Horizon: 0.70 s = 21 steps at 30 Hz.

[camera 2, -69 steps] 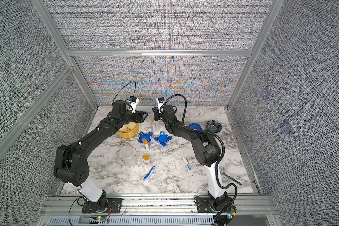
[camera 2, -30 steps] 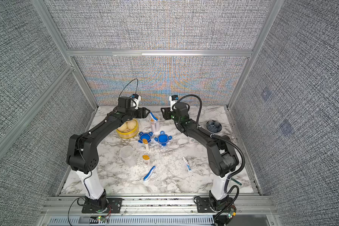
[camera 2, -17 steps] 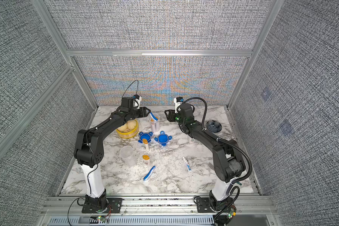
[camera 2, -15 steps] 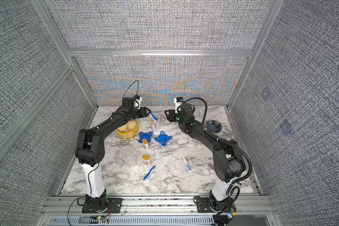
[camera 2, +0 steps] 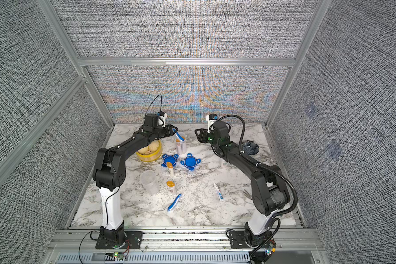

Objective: Pack away toiletry kits
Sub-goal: Adjust the toiletry item in the container.

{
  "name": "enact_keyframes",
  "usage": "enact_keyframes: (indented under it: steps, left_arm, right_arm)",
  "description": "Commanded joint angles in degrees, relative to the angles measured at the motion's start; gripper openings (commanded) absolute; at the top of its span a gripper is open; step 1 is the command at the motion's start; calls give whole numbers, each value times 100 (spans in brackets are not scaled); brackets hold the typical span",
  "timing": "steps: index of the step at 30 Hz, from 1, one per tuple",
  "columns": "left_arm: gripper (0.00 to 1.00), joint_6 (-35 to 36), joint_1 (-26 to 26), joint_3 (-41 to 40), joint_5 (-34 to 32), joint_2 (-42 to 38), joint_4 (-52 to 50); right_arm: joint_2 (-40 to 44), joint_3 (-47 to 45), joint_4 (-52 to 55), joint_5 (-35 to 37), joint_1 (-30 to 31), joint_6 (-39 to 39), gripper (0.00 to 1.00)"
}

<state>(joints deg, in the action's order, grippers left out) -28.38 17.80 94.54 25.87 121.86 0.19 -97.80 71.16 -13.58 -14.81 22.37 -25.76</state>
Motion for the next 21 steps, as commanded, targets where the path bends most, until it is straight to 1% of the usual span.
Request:
enact_keyframes:
  steps: [1,5,11,13,21]
  left_arm:
    - [40,-162,-21,-23,182,22,419]
    - [32,-292,-32,-123,292,19,720]
    - [24,-396,-58,-218,659,-60,1308]
    - [23,-418,-66,-224,747,-97,1385]
    - [14,-391,-66,-313,982,-254,1824]
  right_arm:
    - [54,-23,-59,17,-15,2,46]
    - [86,-62,-63,57,-28,14,46]
    - [79,-32,-3,83,-44,37,46]
    - [93,-40,7,118,-56,36,46]
    - [94,-67,10,136,-83,37,46]
